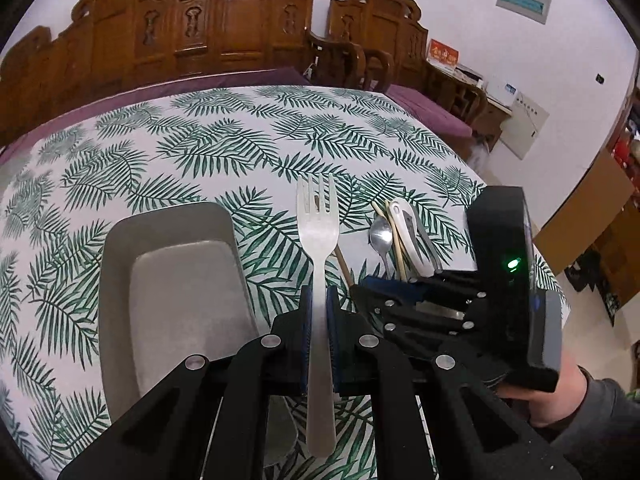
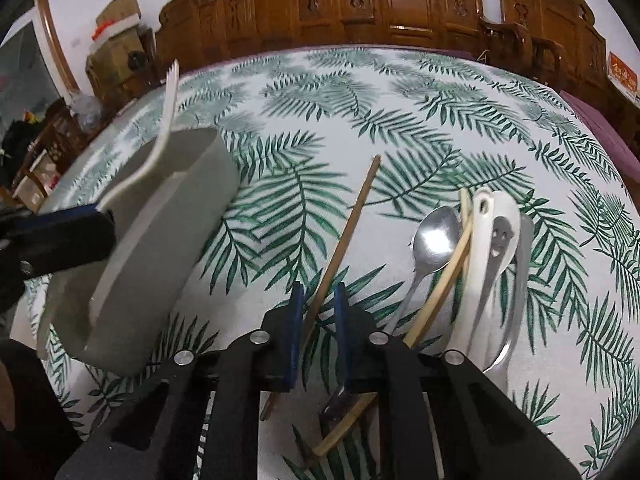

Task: Organize utensils
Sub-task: 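Carry the white fork with the left tool and lower it into the grey tray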

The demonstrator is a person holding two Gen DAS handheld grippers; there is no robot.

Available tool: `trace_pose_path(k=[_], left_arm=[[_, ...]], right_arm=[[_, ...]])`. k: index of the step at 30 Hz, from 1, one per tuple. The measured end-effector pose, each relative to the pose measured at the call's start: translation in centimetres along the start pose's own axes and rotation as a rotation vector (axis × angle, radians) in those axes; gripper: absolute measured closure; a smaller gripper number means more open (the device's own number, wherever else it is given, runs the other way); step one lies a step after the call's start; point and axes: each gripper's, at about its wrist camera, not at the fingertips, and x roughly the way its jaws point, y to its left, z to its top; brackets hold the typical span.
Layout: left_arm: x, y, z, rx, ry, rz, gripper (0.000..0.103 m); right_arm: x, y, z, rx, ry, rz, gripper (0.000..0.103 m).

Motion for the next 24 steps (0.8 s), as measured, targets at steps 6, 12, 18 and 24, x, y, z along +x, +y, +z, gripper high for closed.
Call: trace_pose_path(k=[6, 12, 18, 24], left_arm=[[-1.0, 0.9, -0.1, -0.007, -0.014, 0.011, 0.097], [-2.5, 2.1, -0.2, -0.026, -0.042, 0.039, 0.096], [-2.9, 4.1, -0.5, -0.062, -0.043, 0.068, 0.096], [-1.6, 6.1, -1.1, -0.09, -0.007, 0.105, 0.096]], right_arm=[[0.4, 0.8, -0.1, -0.026, 0.012, -0.058, 0.094], [0.0, 0.5, 0.0, -0.012, -0.005, -0.049, 0.098], [-1.1, 0.0, 0.2, 0.004, -0.045, -0.054, 0.098], [-3.4, -0.3, 0.7, 0.008, -0.123, -0.05, 0.098]])
